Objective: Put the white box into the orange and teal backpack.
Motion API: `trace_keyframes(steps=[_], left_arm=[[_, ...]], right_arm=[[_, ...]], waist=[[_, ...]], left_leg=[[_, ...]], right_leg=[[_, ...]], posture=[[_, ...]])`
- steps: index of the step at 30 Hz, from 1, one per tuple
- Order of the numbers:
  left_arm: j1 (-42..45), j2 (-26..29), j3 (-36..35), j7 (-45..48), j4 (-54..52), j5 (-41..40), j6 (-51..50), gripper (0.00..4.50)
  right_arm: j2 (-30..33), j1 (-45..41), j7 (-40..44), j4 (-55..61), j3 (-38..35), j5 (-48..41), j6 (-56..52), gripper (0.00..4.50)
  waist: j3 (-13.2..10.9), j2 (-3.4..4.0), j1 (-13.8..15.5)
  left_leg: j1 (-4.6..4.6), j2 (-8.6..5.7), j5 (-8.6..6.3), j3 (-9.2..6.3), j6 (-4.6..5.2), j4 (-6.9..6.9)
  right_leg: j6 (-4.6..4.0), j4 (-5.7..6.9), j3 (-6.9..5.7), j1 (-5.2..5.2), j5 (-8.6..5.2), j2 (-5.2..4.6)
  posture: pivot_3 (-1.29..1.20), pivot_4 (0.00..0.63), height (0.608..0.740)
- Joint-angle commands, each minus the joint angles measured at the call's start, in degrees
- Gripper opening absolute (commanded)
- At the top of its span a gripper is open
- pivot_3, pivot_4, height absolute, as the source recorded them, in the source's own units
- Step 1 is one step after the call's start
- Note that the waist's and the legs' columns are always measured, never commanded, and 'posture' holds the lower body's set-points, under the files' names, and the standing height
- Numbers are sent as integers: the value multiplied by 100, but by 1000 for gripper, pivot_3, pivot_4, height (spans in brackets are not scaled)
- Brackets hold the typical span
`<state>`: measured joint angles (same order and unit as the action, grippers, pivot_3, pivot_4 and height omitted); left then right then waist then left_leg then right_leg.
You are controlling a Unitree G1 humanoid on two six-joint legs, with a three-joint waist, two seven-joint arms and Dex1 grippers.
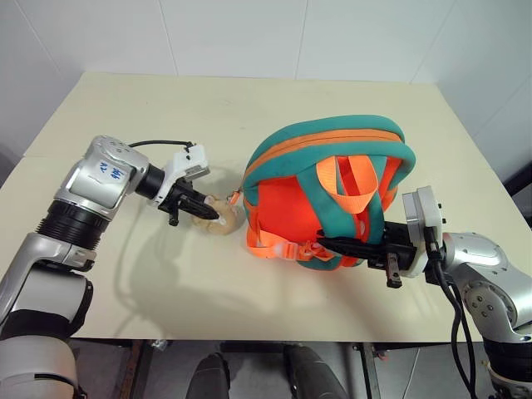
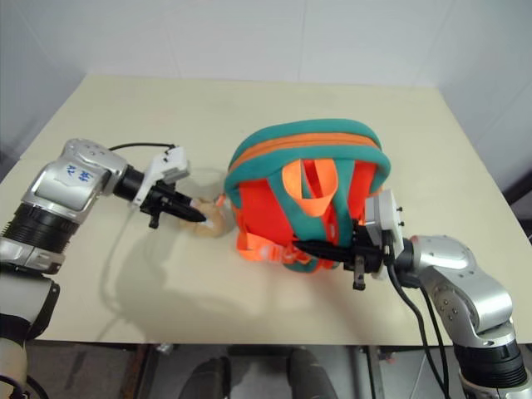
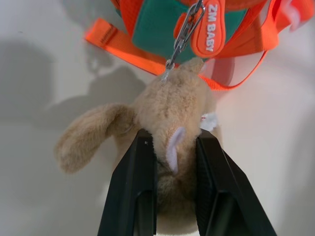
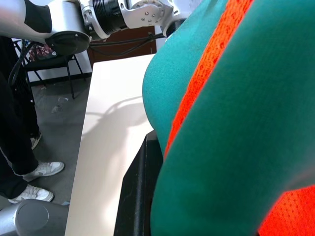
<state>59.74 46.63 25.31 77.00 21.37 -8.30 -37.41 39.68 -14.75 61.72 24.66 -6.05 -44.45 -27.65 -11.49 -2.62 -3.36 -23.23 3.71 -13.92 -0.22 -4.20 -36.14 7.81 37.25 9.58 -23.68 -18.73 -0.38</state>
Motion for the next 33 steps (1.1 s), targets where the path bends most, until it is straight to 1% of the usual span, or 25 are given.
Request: trace_keyframes(steps=[1,8,10,12,15,17,20,24,27,28,31,33], left_arm=[[-15,-51,147,-136,237,517,176,563],[-69,-177,-169,-323,158,559,206,563],[-124,-175,-373,-363,11,431,273,563],[-177,-251,-771,-289,-128,75,332,563],[-289,-250,-1103,-286,-330,-85,494,563],[-352,-243,-1262,-363,-428,-133,451,1300],[-517,-161,-1511,-401,-718,-277,250,2195],[-768,-2,-1985,-512,-1051,-531,33,3524],[-1079,141,-2303,-508,-1175,-701,220,4475],[-1163,170,-2381,-502,-1201,-734,305,4500],[-1505,291,-2721,-467,-1174,-839,771,4500],[-1679,243,-3120,-545,-1170,-1063,1020,4500]], right_arm=[[120,-37,22,181,-96,-53,1,5],[255,-162,-5,159,-86,43,-46,5],[321,-220,-30,162,-82,74,-95,5],[446,-291,-109,159,-106,58,-291,5],[568,-368,-120,109,-115,96,-386,5],[694,-392,-12,83,-108,70,-457,753],[816,-442,55,30,-160,52,-502,1667],[1103,-454,261,-32,-324,-8,-576,3081],[1348,-381,412,-60,-440,-19,-652,4149],[1409,-359,443,-74,-478,-15,-662,4460],[1733,-134,564,-250,-766,170,-607,4486],[2023,144,671,-431,-1052,357,-559,4486]], waist=[[0,0,3],[0,0,0],[0,0,-3],[0,0,-3],[0,0,11],[0,0,20],[0,0,19],[0,0,17],[0,0,11],[0,0,11],[0,0,20],[0,0,29]], left_leg=[[0,0,0,0,0,-1],[7,0,3,0,4,-14],[7,-1,4,0,4,-18],[6,0,4,0,4,-19],[2,0,4,-2,4,-16],[1,0,4,-2,4,-10],[-1,-1,3,-2,5,-8],[-2,0,3,-2,5,-7],[1,0,3,-2,5,-10],[2,0,3,-2,5,-11],[2,-1,3,-2,5,-12],[1,-1,3,0,5,-14]], right_leg=[[0,2,0,0,0,0],[1,19,1,2,1,0],[2,21,1,3,1,0],[2,22,1,2,2,0],[1,22,0,0,1,-1],[1,18,0,-1,0,-1],[3,14,0,-1,-1,-2],[3,15,0,-1,-1,-2],[3,17,0,0,-1,-2],[3,18,0,1,-1,-3],[3,18,0,1,-1,-4],[3,16,0,1,-1,-5]], posture=[[0,150,740],[0,150,740],[0,150,740],[0,150,740],[0,150,740],[0,150,740],[0,150,740],[0,150,740],[0,150,740],[0,150,740],[0,150,740],[0,150,740]])
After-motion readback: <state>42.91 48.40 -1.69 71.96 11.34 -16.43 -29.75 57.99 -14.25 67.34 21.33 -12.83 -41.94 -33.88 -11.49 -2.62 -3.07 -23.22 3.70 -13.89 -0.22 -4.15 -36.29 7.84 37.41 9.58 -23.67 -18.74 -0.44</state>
